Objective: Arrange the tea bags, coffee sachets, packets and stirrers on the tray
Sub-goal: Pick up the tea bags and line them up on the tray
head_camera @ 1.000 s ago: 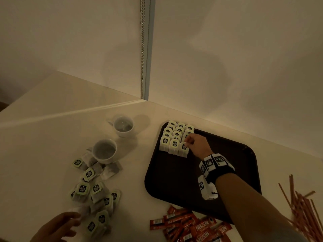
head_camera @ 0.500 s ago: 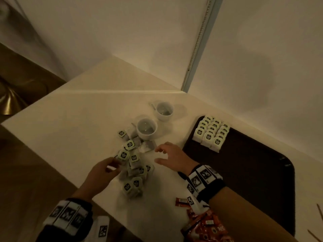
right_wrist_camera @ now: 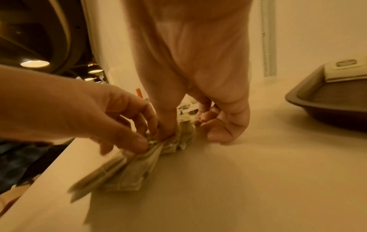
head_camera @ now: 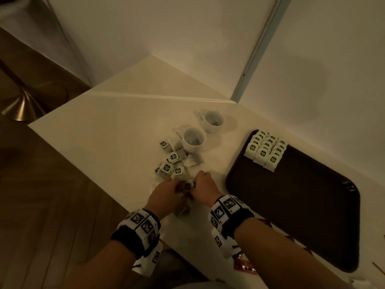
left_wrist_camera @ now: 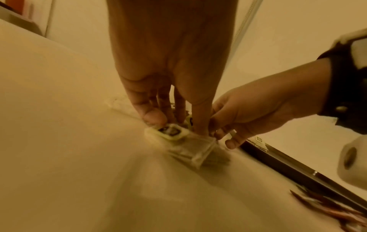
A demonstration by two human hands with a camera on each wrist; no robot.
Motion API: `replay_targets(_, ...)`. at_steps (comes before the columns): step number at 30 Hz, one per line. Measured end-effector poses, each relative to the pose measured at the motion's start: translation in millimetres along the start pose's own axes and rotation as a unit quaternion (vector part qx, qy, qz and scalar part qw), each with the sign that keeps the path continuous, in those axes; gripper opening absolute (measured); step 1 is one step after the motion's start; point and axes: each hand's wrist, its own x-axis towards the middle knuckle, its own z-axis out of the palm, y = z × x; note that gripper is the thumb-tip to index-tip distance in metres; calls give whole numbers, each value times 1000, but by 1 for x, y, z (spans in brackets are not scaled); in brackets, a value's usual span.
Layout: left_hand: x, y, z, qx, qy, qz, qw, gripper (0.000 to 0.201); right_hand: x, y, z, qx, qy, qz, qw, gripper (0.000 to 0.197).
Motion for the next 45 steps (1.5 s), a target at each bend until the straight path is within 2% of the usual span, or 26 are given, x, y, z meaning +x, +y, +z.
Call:
replay_targets(3, 1, 0, 7, -14, 19, 10, 1000, 46, 0, 2, -5, 26, -14, 22, 999, 54)
replay_targets(6, 2, 0, 11, 27, 2, 13, 1000, 60, -2, 3, -10, 55, -5, 7, 998, 44)
replay_targets(10, 6, 4, 12, 110, 2, 51, 993, 55, -2, 15, -19, 133, 12, 18, 991, 44)
replay_targets(15, 9, 8, 14, 161, -34, 84, 983, 61, -6, 30, -31, 244, 43, 24, 968, 40)
replay_targets(17, 11, 9, 16, 167, -34, 85, 982, 56, -10, 33, -40, 301, 53, 26, 952, 38)
replay_targets(21, 14, 17, 10, 160, -23, 110, 981, 31, -26, 37, -70, 408, 60, -4, 911, 35)
replay_targets(23, 14, 23, 6, 126, -24, 113, 985, 21, -37, 37, -88, 435, 63, -31, 897, 34)
replay_targets(25, 16, 30, -3, 48, -19, 112, 992, 15, -46, 37, -105, 449, 64, -56, 889, 36)
replay_targets(28, 22, 52, -25, -89, 38, 127, 987, 12, -60, 36, -126, 444, 77, -81, 889, 33)
replay_targets(30, 26, 71, -42, -245, 41, 147, 958, 12, -68, 33, -138, 442, 89, -101, 887, 30)
replay_targets(33, 32, 102, -60, -441, -5, 137, 887, 5, -79, 26, -154, 419, 115, -147, 888, 33)
replay_targets(35, 38, 120, -66, -532, -55, 128, 835, 14, -81, 23, -161, 408, 133, -174, 886, 37)
replay_targets(37, 41, 138, -70, -617, -129, 102, 770, 19, -83, 23, -164, 399, 145, -194, 884, 44)
replay_targets(39, 39, 152, -72, -683, -197, 53, 701, 22, -83, 23, -166, 379, 160, -216, 886, 46)
replay_targets(41, 36, 162, -71, -717, -237, 30, 655, 34, -81, 26, -167, 350, 189, -233, 887, 43)
replay_targets(45, 33, 172, -73, -744, -267, 17, 612, 60, -72, 34, -168, 204, 279, -242, 906, 29)
